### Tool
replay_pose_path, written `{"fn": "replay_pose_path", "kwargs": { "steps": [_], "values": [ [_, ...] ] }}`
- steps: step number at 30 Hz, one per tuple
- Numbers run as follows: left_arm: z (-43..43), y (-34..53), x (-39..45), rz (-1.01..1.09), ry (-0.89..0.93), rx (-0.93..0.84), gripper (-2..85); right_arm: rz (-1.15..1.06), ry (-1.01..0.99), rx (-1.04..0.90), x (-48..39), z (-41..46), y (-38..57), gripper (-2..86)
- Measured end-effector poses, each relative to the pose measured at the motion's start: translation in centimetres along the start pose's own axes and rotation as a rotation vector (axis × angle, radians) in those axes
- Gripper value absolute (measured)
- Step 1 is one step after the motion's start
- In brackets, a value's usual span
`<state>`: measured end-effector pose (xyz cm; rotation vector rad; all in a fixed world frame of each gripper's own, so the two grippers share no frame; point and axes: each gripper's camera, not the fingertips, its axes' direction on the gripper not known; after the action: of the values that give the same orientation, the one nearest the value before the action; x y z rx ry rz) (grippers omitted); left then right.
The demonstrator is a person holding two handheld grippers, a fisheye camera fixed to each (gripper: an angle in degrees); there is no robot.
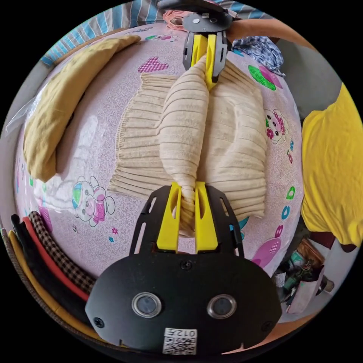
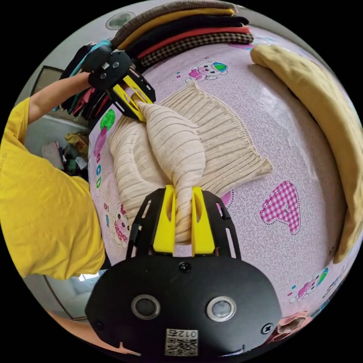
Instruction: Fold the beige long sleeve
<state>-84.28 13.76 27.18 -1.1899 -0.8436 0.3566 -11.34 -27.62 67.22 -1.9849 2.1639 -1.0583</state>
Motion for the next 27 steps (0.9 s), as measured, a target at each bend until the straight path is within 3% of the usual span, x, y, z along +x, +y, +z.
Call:
{"fn": "replay_pose_path", "kwargs": {
  "steps": [3, 9, 12, 15, 20, 23, 27],
  "values": [
    [-1.2, 0.8, 0.1, -0.055, 0.016, -0.017, 7.8, 0.034, 0.000, 0.072, -0.9, -2.2, 1.6, 3.4],
    [-6.7, 3.0, 6.8, 0.003, -0.143, 0.071, 6.6, -0.061, 0.073, 0.135, -8.7, -6.0, 5.5, 2.2],
    [-9.3, 3.9, 9.7, 0.026, -0.009, 0.063, 6.3, -0.085, 0.016, 0.121, -12.9, -7.2, 7.6, 2.1],
    [-10.7, 4.9, 9.2, 0.019, 0.253, 0.109, 6.2, -0.071, -0.098, 0.101, -14.4, -8.2, 9.3, 1.9],
    [-1.8, 5.4, -1.2, -0.158, 0.811, 0.124, 5.9, 0.128, -0.350, 0.010, -5.7, -4.2, 8.3, 2.7],
    [3.2, 6.9, -7.1, -0.449, 0.874, 0.127, 6.0, 0.339, -0.343, 0.028, 0.5, -1.7, 8.4, 4.6],
    [2.3, 9.3, -9.7, -0.522, 0.737, 0.228, 7.3, 0.386, -0.334, 0.071, 2.4, -1.6, 9.0, 8.2]
  ]
}}
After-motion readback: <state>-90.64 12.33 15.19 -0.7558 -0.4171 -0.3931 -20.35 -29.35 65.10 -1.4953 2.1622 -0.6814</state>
